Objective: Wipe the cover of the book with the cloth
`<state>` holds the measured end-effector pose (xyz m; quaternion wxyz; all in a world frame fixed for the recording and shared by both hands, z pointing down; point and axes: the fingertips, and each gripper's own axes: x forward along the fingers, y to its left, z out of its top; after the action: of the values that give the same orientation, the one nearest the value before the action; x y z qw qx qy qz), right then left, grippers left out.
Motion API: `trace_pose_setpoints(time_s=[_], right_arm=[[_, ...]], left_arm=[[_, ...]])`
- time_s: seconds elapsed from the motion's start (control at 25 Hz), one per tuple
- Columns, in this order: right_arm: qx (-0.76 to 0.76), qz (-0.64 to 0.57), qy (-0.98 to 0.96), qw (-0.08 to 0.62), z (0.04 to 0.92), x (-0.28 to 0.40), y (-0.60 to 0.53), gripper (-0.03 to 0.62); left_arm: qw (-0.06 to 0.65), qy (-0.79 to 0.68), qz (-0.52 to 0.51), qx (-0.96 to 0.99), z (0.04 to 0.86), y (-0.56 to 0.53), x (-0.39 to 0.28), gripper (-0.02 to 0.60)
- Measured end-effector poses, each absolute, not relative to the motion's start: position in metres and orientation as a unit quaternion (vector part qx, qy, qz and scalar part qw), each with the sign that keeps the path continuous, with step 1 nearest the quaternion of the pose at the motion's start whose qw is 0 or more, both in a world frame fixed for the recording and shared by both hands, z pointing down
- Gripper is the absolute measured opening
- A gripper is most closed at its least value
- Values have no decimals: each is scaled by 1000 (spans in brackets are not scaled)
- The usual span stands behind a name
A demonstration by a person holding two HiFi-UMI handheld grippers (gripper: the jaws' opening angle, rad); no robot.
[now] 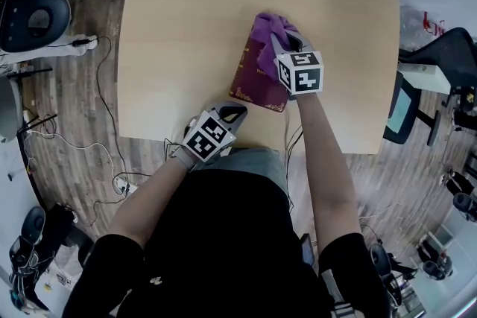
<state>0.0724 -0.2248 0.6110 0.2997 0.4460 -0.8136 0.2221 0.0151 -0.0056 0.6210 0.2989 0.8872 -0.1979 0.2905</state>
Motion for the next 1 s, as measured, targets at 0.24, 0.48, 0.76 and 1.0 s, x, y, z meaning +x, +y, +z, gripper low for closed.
trace_pose_setpoints(time_s=[0.24, 0.48, 0.76, 1.0], right_arm=[[441, 222, -817, 299, 612, 74, -224, 78], [423, 221, -824, 305, 612, 71, -218, 78], [383, 236, -839, 306, 612, 56, -196, 78], [356, 242, -850, 302, 612, 38, -163, 78]], left_arm=[[338, -225, 301, 863, 650, -9, 8, 20], [365, -238, 295, 850, 657, -19, 0, 20], [349, -254, 309, 848, 660, -20, 1, 18], [389, -280, 288, 829, 662, -30, -7, 18]])
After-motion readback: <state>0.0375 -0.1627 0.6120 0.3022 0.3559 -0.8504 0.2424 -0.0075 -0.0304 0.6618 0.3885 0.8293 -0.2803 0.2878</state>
